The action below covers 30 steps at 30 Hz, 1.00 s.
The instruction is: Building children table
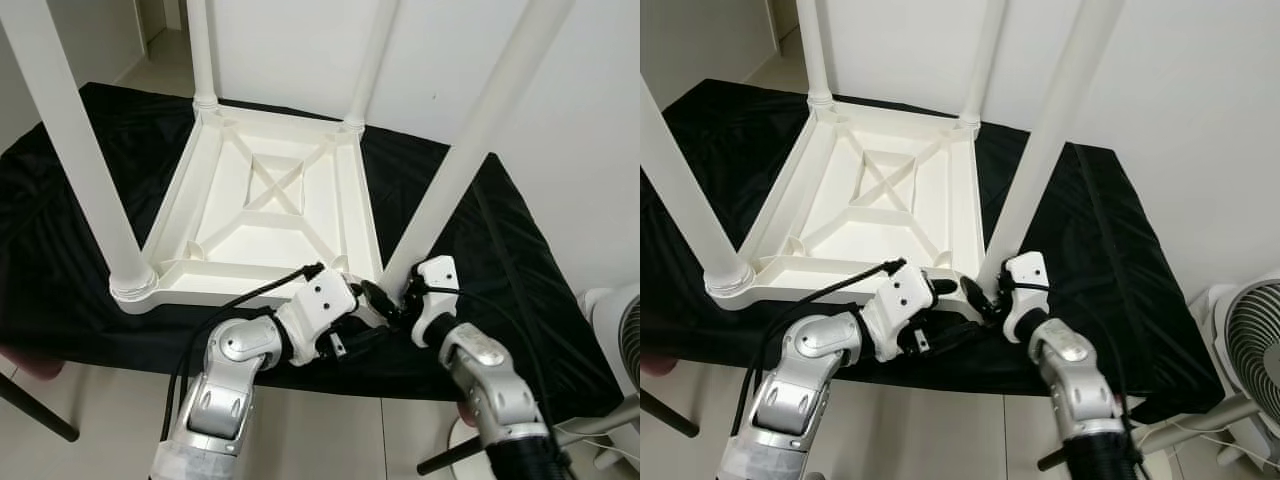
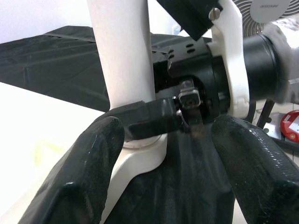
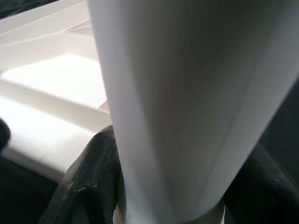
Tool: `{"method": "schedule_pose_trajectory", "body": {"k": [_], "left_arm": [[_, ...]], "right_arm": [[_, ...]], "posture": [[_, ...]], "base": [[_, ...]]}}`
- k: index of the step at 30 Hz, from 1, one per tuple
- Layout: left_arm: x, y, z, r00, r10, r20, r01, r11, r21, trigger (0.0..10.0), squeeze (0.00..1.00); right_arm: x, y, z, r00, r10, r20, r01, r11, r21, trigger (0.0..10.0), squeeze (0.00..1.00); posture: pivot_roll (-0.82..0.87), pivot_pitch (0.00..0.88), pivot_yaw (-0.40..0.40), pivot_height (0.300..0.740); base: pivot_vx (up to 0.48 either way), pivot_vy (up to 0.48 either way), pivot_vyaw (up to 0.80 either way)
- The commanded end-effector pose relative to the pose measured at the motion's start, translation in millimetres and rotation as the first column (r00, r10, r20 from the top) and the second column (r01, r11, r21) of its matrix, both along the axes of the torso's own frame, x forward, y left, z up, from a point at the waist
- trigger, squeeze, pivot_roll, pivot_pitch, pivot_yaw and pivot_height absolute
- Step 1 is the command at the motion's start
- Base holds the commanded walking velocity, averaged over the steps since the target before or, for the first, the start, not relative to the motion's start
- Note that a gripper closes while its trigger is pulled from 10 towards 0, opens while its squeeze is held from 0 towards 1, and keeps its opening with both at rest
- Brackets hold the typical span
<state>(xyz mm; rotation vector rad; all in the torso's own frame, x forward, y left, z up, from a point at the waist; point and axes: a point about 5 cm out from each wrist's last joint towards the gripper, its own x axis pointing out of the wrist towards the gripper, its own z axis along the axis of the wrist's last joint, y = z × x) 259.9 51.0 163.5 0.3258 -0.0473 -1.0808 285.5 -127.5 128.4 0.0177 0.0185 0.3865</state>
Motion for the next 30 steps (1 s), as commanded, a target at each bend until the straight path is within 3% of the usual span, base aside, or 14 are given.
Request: {"method": "schedule_pose_trajectory", "body": {"k": [1, 4, 7, 8, 12, 13, 19, 20, 21, 23, 30], "left_arm": [[7.2, 4.3, 2, 0.986, 0.161, 0.037, -0.159, 0.986, -0.05, 10.0, 0.0], [8.0, 6.0, 4, 0.986, 0.161, 0.042, -0.159, 0.986, -0.056, 10.0, 0.0], [10.5, 9.8, 6, 0.984, 0.171, 0.049, -0.169, 0.984, -0.058, 10.0, 0.0], [10.8, 10.1, 6, 0.984, 0.173, 0.046, -0.17, 0.984, -0.06, 10.0, 0.0], [10.9, 9.8, 5, 0.984, 0.173, 0.044, -0.171, 0.983, -0.061, 10.0, 0.0], [10.8, 9.0, 5, 0.984, 0.171, 0.045, -0.168, 0.984, -0.061, 10.0, 0.0], [11.6, 8.0, 5, 0.984, 0.17, 0.047, -0.167, 0.984, -0.062, 10.0, 0.0], [11.7, 8.0, 5, 0.984, 0.171, 0.047, -0.168, 0.984, -0.061, 10.0, 0.0], [11.3, 8.6, 5, 0.984, 0.173, 0.047, -0.17, 0.984, -0.06, 10.0, 0.0], [11.3, 8.6, 5, 0.984, 0.173, 0.047, -0.17, 0.984, -0.06, 10.0, 0.0], [6.3, 7.5, 3, 0.989, 0.142, 0.031, -0.139, 0.988, -0.067, 10.0, 0.0]], "right_arm": [[-1.4, -2.3, -9, 0.997, -0.051, -0.053, 0.05, 0.999, -0.015, 10.0, 0.0], [-2.3, -2.2, -8, 0.991, -0.128, -0.042, 0.129, 0.992, 0.013, 10.0, 0.0], [-6.0, -11.0, -8, 0.906, -0.422, -0.03, 0.423, 0.906, 0.025, 10.0, 0.0], [-7.5, -11.2, -8, 0.891, -0.453, -0.028, 0.454, 0.891, 0.02, 10.0, 0.0], [-8.9, -8.5, -6, 0.896, -0.443, -0.014, 0.444, 0.896, 0.016, 10.0, 0.0], [-9.5, -8.3, -2, 0.906, -0.423, 0.003, 0.423, 0.906, 0.036, 10.0, 1.0], [-10.4, -9.3, 6, 0.916, -0.4, 0.028, 0.399, 0.916, 0.039, 10.0, 1.0], [-9.8, -10.0, 7, 0.922, -0.387, 0.027, 0.386, 0.922, 0.035, 10.0, 0.68], [-6.7, -8.7, 8, 0.957, -0.289, 0.029, 0.288, 0.957, 0.036, 10.0, 0.0], [-6.7, -8.7, 8, 0.957, -0.289, 0.029, 0.288, 0.957, 0.036, 10.0, 0.0], [-2.4, -13.2, 8, 0.994, -0.104, 0.041, 0.104, 0.995, -0.003, 10.0, 0.0]], "posture": [[-0.03, 0.06, -0.119, 0.74], [-0.03, 0.059, -0.121, 0.74], [-0.03, 0.058, -0.122, 0.74], [-0.03, 0.058, -0.122, 0.74], [-0.04, 0.057, -0.12, 0.74], [-0.05, 0.059, -0.121, 0.74], [-0.04, 0.059, -0.123, 0.74], [-0.04, 0.063, -0.125, 0.74], [-0.04, 0.061, -0.124, 0.74], [-0.04, 0.061, -0.124, 0.74], [-0.04, 0.062, -0.127, 0.74]], "base": [[0.0, 0.0, 0.0], [0.0, 0.0, 0.0], [0.0, 0.0, 0.0], [0.0, 0.0, 0.0], [0.0, 0.0, 0.0], [0.0, 0.0, 0.0], [0.0, 0.0, 0.0], [0.0, 0.0, 0.0], [0.0, 0.0, 0.0], [0.0, 0.0, 0.0], [0.0, 0.0, 0.0]]}}
